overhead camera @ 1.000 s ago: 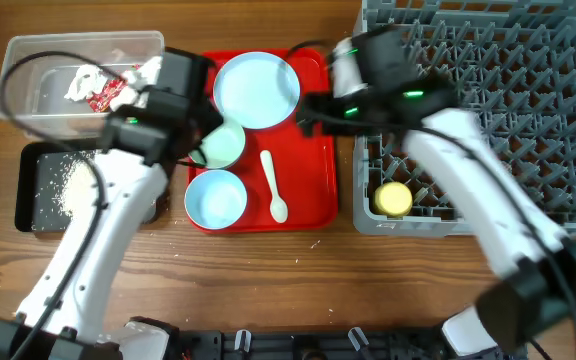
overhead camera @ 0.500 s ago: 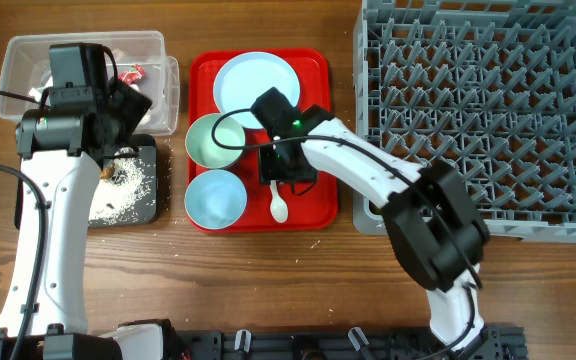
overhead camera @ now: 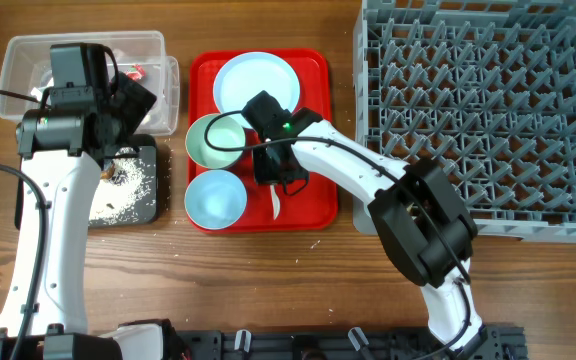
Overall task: Sort waste into correct bins and load items into the dishwasher rack
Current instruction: 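Carry the spoon right and lay it in the rack with the right gripper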
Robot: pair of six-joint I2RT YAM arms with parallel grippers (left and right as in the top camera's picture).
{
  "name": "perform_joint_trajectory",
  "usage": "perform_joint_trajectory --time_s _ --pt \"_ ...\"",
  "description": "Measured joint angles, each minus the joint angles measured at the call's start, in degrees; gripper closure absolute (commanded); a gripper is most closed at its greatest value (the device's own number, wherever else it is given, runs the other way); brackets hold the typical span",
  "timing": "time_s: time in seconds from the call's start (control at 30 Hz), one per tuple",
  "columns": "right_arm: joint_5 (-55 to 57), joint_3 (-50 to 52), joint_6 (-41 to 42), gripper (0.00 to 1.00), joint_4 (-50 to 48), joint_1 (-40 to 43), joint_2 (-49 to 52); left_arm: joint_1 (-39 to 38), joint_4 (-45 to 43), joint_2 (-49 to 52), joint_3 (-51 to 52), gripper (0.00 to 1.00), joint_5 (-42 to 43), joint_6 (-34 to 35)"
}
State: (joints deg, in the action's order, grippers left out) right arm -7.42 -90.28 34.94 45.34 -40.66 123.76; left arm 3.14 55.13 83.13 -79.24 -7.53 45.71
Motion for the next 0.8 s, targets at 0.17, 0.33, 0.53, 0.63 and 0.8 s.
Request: perform_joint_trajectory --time_s 0.17,0.33,0.53,0.63,0.8 --pt "0.3 -0.3 0.0 0.96 1.9 2.6 -0.5 0.0 0.0 0.0 0.0 0.0 0.0 0.0" --pt "2.4 -0.2 -0.7 0.96 2.2 8.3 -8.2 0.0 0.0 0.0 0.0 0.0 0.0 0.0" --pt "9.8 -2.4 -0.5 0.96 1.8 21.9 -28.2 0.0 0.0 0.0 0.0 0.0 0.0 0.0" --pt "12.0 -2.8 3.0 0.96 4.1 29.1 -29.2 0.0 0.0 0.0 0.0 0.0 0.2 0.0" --pt "16.7 0.4 17.4 0.96 9.2 33.4 -26.6 0.0 0.0 0.0 0.0 0.0 0.2 0.0"
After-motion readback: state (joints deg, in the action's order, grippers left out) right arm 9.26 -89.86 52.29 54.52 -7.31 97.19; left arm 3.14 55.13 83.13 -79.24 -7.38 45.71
